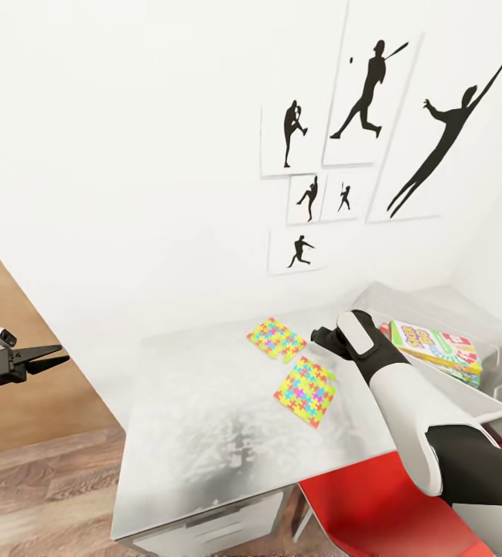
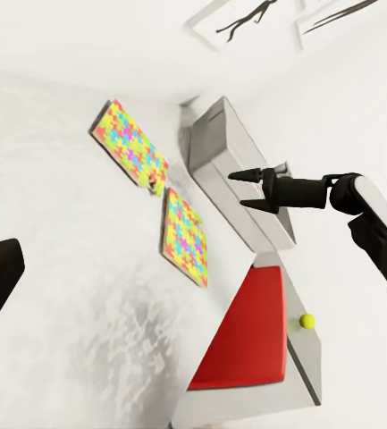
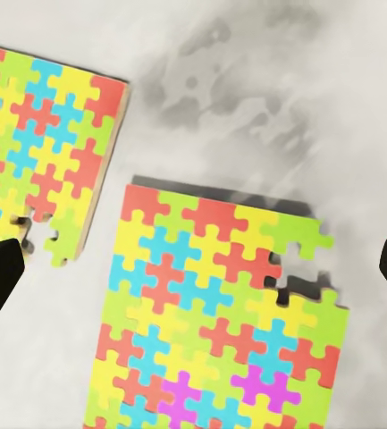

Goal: Put all the toys in the child's room - the three board games (two on the bed and one on the table), the two jigsaw puzzles on the table, and the tennis ball on the table - inside the toy box on the table in the child's room.

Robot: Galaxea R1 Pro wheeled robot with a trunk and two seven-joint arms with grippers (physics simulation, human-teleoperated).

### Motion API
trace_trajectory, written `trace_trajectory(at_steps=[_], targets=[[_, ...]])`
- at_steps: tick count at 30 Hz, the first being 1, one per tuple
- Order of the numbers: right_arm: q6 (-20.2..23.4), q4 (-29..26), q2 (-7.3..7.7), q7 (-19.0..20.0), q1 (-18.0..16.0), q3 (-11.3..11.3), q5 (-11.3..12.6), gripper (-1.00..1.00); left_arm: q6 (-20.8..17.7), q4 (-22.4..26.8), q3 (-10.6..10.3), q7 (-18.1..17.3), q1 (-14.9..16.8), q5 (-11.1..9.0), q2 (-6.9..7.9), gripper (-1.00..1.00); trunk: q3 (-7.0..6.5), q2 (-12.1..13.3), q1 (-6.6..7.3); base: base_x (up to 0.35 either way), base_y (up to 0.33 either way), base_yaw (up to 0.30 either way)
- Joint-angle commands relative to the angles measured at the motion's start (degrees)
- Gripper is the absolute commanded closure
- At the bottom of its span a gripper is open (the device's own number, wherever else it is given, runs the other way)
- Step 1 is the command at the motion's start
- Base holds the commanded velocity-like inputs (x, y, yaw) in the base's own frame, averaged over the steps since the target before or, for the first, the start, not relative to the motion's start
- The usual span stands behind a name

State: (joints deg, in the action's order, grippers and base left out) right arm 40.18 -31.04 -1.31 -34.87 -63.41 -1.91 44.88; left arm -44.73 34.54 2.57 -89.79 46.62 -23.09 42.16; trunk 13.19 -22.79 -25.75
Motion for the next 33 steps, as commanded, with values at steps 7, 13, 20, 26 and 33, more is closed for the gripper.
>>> trace_trajectory(at_steps=[7, 13, 20, 26, 33], targets=[[0.08, -0.13, -0.18, -0.55, -0.05, -0.14, 0.55, -1.0, -0.6, 0.0, -0.08, -0.21, 0.05, -0.03, 0.01, -1.0, 0.77, -0.12, -0.03, 0.0, 0.0, 0.0], [0.08, -0.16, -0.51, -0.55, -0.05, -0.12, 0.55, -1.0, -0.61, 0.0, -0.06, -0.21, 0.05, -0.03, 0.02, -1.0, 1.33, -0.12, -0.03, 0.0, 0.0, 0.0], [0.07, -0.22, -0.64, -0.55, -0.15, -0.08, 0.55, -1.0, -0.6, 0.0, -0.07, -0.21, 0.05, -0.03, 0.02, -1.0, 1.99, -0.12, -0.03, 0.0, 0.0, 0.0], [0.08, -0.25, -0.61, -0.51, -0.21, -0.07, 0.55, -1.0, -0.58, 0.0, -0.04, -0.21, 0.05, -0.03, 0.02, -1.0, 2.55, -0.12, -0.03, 0.0, 0.0, 0.0], [0.08, -0.27, -0.47, -0.47, -0.22, -0.03, 0.55, -1.0, -0.58, 0.0, -0.05, -0.21, 0.05, -0.03, 0.02, -1.0, 3.2, -0.12, -0.03, 0.0, 0.0, 0.0]])
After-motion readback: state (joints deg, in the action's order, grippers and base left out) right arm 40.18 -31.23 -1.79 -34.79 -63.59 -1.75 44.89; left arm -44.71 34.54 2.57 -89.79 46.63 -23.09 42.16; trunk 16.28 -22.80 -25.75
